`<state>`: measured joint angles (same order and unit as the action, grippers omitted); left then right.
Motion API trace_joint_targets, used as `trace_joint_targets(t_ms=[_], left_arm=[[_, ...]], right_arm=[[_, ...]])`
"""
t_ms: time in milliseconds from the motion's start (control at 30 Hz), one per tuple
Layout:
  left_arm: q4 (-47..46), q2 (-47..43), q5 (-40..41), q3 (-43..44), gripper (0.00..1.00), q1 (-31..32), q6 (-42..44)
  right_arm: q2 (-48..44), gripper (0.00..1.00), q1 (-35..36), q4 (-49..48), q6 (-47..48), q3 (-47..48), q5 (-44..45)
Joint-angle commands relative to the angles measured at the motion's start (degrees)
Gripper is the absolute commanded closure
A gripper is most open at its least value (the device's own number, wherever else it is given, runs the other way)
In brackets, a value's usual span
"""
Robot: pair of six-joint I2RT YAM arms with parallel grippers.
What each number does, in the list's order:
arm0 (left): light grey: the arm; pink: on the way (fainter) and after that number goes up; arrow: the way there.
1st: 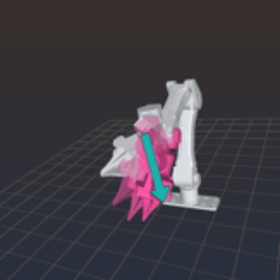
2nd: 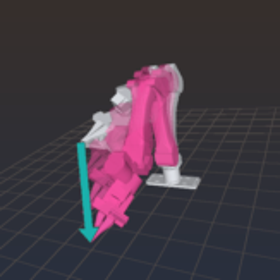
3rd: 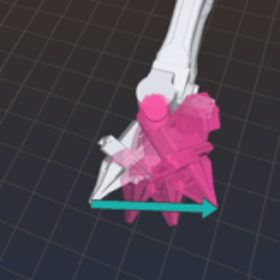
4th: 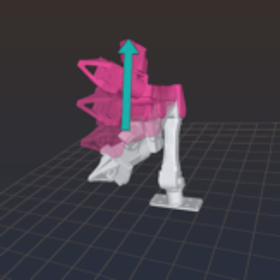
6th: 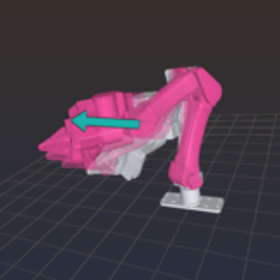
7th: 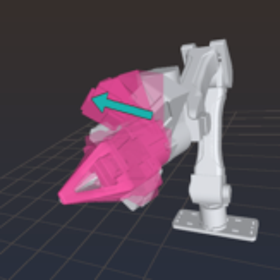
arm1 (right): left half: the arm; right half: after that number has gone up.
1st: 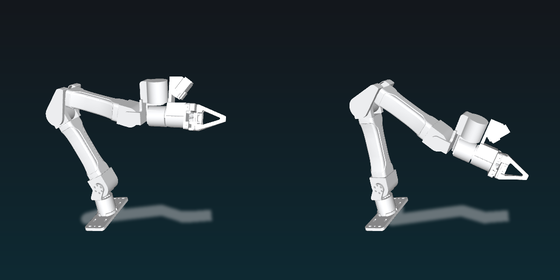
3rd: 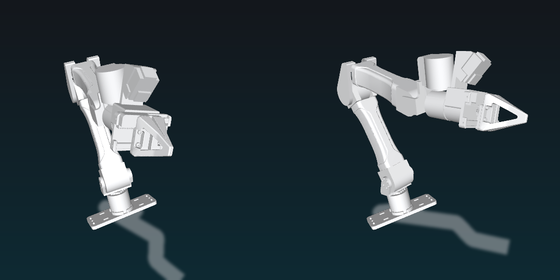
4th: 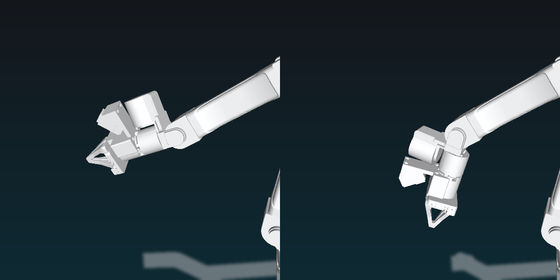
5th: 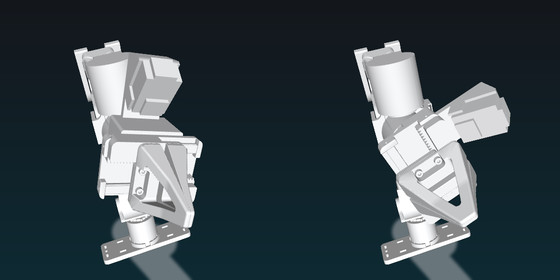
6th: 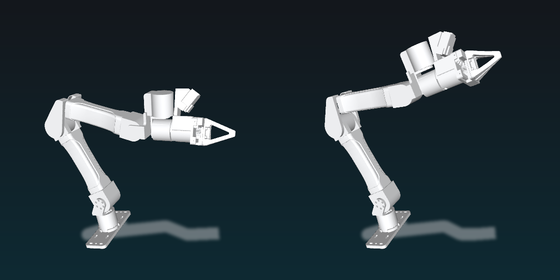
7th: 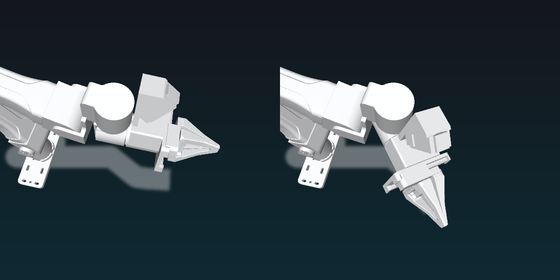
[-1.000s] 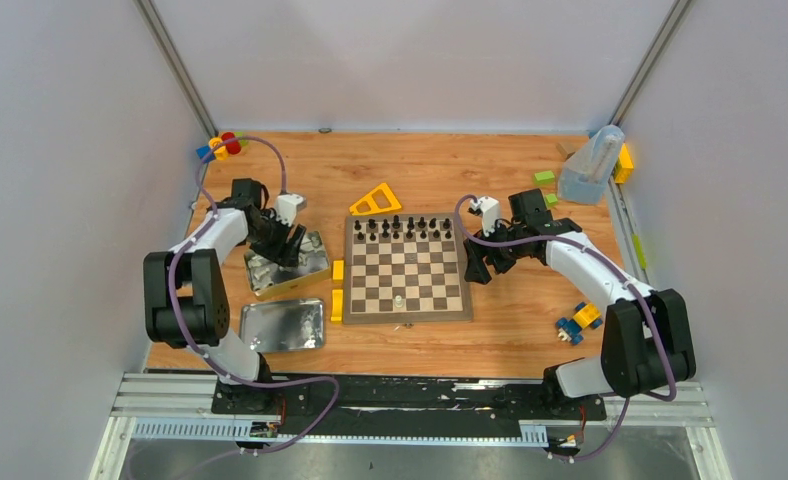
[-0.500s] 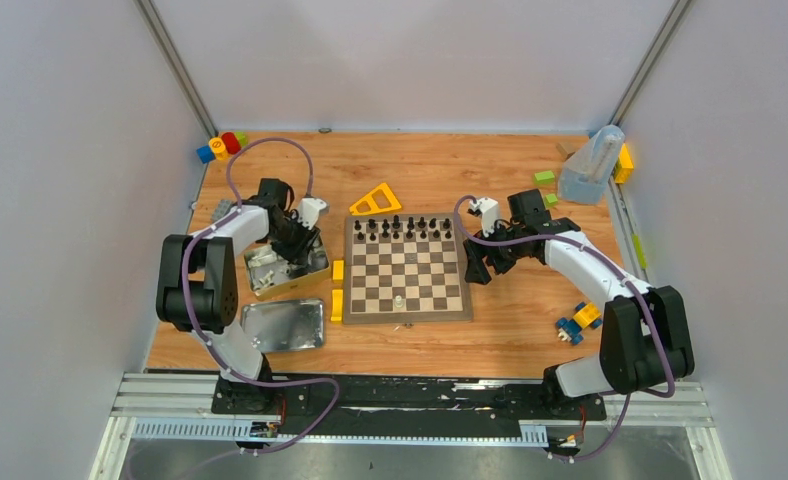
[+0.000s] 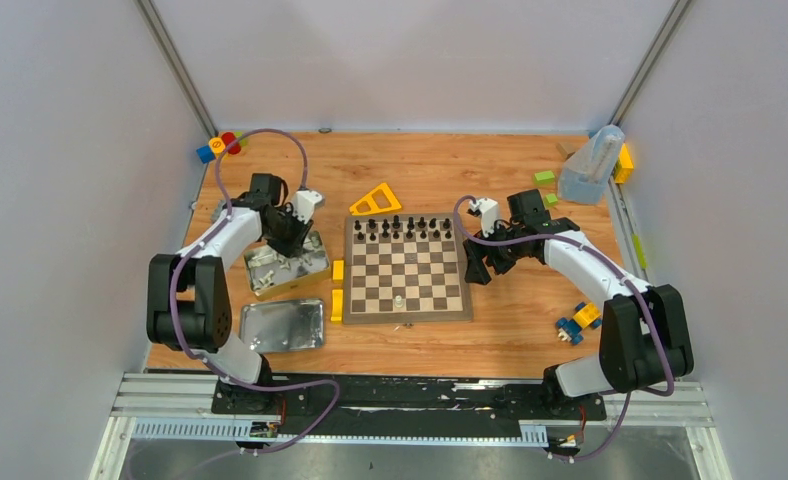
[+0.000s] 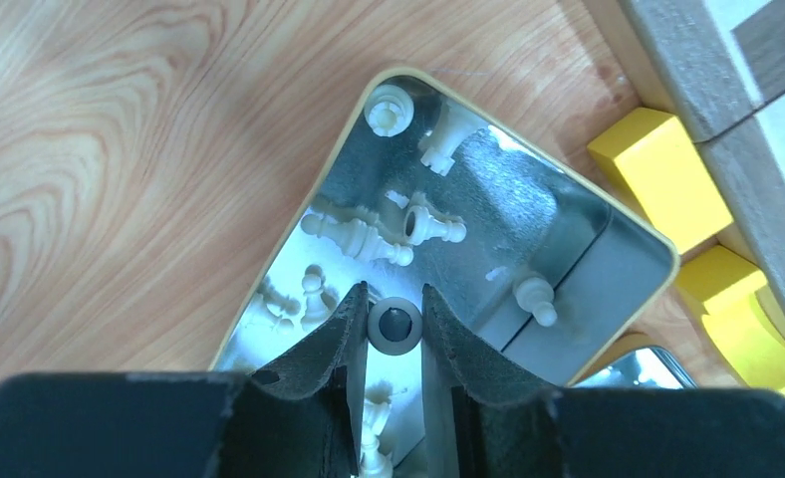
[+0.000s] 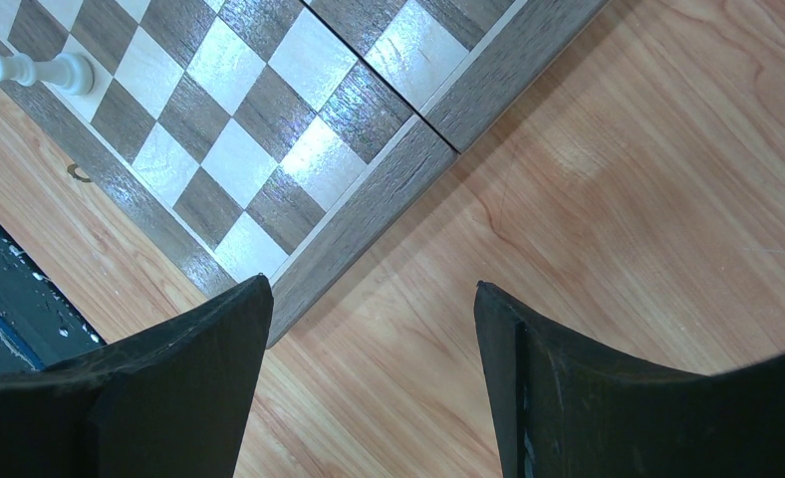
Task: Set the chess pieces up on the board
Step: Pick up the chess piece from the storage box.
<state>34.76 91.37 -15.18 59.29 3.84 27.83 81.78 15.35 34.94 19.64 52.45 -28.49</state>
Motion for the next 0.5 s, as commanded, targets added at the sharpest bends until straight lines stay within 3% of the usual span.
trace_joint_targets(t_ms=[0,133,467], left_arm=[[3.3,-3.6,-3.7,3.4,0.77,0.0,1.1],[6.8,-5.4,-10.9,6.5,0.76,1.6,1.1],[5.6,-0.5,-11.9,14.6,0.72,23.9,2.0]], right_arm=[[0.0,0.25,0.4,-0.7,0.9,0.9,-0.1],[-0.3,0.25,0.4,-0.6,0.7,1.8,-1.6],[-1.9,0.25,-0.4,0.3,1.8,4.4,-1.6]])
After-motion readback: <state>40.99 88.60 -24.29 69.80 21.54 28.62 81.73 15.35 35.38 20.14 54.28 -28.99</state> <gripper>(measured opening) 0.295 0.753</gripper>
